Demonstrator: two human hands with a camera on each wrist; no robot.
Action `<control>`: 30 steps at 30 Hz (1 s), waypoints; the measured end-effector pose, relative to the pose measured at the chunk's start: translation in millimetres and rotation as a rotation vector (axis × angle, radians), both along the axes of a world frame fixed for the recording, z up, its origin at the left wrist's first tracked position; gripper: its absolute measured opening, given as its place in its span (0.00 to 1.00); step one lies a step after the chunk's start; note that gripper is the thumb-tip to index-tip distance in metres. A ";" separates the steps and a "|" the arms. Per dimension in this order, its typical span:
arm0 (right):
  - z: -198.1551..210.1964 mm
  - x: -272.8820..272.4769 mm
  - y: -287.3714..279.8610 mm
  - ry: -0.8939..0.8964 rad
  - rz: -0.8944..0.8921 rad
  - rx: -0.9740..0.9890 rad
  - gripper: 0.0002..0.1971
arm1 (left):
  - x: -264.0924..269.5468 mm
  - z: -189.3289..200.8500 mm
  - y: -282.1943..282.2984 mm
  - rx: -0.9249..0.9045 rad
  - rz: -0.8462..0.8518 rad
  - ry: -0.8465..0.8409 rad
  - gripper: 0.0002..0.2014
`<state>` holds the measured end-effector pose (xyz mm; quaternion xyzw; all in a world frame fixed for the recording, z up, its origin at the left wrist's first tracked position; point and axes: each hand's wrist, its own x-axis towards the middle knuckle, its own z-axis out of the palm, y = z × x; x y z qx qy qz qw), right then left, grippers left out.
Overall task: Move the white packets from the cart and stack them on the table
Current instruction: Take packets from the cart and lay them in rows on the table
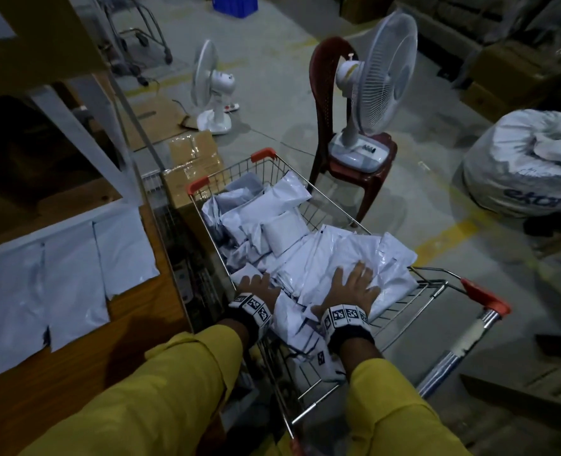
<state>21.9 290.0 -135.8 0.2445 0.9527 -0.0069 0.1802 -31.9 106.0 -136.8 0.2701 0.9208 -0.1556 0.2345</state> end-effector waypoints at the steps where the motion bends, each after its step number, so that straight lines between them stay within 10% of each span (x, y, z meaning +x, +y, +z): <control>1: -0.5 -1.6 1.0 0.004 0.010 0.013 0.57 | -1.7 -0.4 0.9 -0.003 -0.011 0.006 0.28; 7: -11.4 -6.3 -5.6 -0.007 -0.002 -0.019 0.29 | -17.3 -4.7 -1.8 -0.053 -0.100 0.028 0.23; 12: 5.5 -7.0 -1.5 -0.064 -0.023 -0.021 0.45 | -29.8 2.5 0.2 -0.064 -0.188 0.014 0.24; 17: 24.9 -6.7 2.0 -0.073 -0.061 0.011 0.36 | -36.9 5.6 -2.2 -0.031 -0.114 -0.038 0.22; 24: 31.8 2.7 10.7 -0.087 -0.072 -0.013 0.35 | -28.3 -3.6 -13.6 -0.044 -0.196 -0.023 0.42; 30: 28.3 4.7 11.0 -0.151 -0.049 -0.032 0.55 | -17.0 6.5 -5.8 -0.005 -0.158 -0.172 0.57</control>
